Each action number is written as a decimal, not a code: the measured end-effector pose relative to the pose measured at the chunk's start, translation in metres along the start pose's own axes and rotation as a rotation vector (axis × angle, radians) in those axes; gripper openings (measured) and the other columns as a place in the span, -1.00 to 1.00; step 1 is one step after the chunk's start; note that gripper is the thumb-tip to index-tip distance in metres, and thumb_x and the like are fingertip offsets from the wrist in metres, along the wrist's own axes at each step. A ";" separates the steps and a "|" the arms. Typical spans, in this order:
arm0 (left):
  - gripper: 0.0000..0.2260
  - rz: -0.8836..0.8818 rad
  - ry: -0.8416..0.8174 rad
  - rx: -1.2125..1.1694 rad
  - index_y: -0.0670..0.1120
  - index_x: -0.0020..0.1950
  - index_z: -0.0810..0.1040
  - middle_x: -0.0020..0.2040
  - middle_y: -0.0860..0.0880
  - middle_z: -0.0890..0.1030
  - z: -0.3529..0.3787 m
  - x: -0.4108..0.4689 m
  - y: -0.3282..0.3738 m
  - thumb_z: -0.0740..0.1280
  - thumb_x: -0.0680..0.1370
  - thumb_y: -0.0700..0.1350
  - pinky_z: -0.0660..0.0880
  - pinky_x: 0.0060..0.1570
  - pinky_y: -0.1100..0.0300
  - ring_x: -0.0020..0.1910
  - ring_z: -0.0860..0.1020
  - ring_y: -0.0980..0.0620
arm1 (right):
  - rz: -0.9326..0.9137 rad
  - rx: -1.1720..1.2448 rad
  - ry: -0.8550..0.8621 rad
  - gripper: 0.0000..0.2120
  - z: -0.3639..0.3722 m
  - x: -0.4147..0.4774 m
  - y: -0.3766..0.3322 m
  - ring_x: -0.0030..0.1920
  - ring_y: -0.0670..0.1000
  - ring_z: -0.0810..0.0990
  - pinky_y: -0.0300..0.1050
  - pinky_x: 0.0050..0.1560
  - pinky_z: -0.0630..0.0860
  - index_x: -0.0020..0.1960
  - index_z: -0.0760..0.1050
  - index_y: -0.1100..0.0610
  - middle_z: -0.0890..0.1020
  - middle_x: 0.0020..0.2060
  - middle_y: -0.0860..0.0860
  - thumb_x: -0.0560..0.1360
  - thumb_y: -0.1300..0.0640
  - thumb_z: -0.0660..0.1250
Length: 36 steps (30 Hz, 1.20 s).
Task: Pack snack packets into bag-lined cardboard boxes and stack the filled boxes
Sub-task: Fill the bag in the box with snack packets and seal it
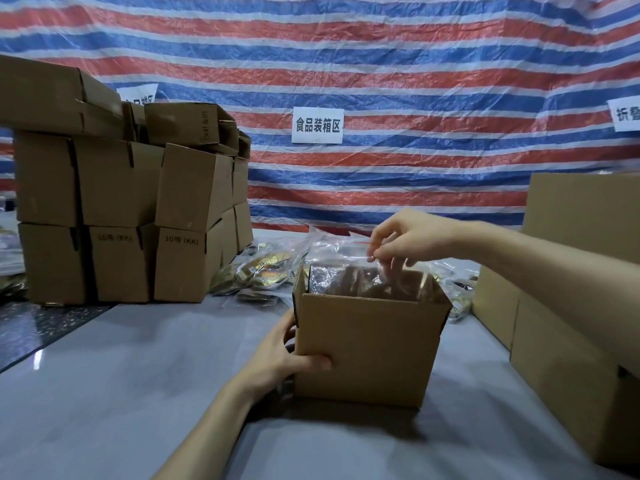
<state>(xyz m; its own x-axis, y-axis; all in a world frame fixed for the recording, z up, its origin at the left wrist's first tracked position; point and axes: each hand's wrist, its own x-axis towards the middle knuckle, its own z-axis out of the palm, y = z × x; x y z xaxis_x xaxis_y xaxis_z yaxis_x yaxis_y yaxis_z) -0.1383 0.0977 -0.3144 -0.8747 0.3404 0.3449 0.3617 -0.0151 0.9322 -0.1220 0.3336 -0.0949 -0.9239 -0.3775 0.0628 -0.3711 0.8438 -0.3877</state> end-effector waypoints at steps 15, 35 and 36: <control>-0.17 -0.026 0.009 0.049 0.18 0.34 0.52 0.23 0.04 0.65 -0.001 0.000 0.000 0.70 0.11 0.18 0.57 0.04 0.28 0.22 0.61 0.07 | -0.343 -0.280 0.289 -0.88 0.046 -0.009 -0.001 -0.06 -0.07 0.51 -0.19 -0.08 0.54 -0.05 0.70 -0.04 0.51 -0.06 -0.14 0.51 0.17 0.46; -0.20 -0.031 0.019 0.038 0.09 0.38 0.49 0.21 0.08 0.67 0.002 -0.004 0.005 0.65 0.16 0.03 0.55 0.06 0.27 0.24 0.60 0.07 | 0.338 0.242 -0.427 -0.36 0.050 0.009 -0.001 -0.04 -0.04 0.75 -0.12 -0.01 0.63 0.14 0.60 -0.11 0.75 -0.04 -0.09 0.51 -0.51 -0.03; -0.21 -0.032 0.021 0.042 0.10 0.37 0.49 0.21 0.08 0.67 0.002 -0.004 0.005 0.65 0.16 0.03 0.55 0.05 0.29 0.24 0.60 0.08 | 0.333 0.232 -0.428 -0.38 0.053 0.011 -0.001 -0.06 -0.05 0.74 -0.10 0.04 0.60 0.16 0.58 -0.11 0.74 -0.05 -0.11 0.52 -0.49 -0.02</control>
<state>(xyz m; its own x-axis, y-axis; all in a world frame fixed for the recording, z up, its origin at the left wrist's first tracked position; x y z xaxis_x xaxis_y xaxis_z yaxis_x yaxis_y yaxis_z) -0.1319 0.0982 -0.3115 -0.8927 0.3199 0.3176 0.3460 0.0349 0.9376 -0.1272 0.3086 -0.1428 -0.8495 -0.2675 -0.4548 0.0070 0.8562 -0.5166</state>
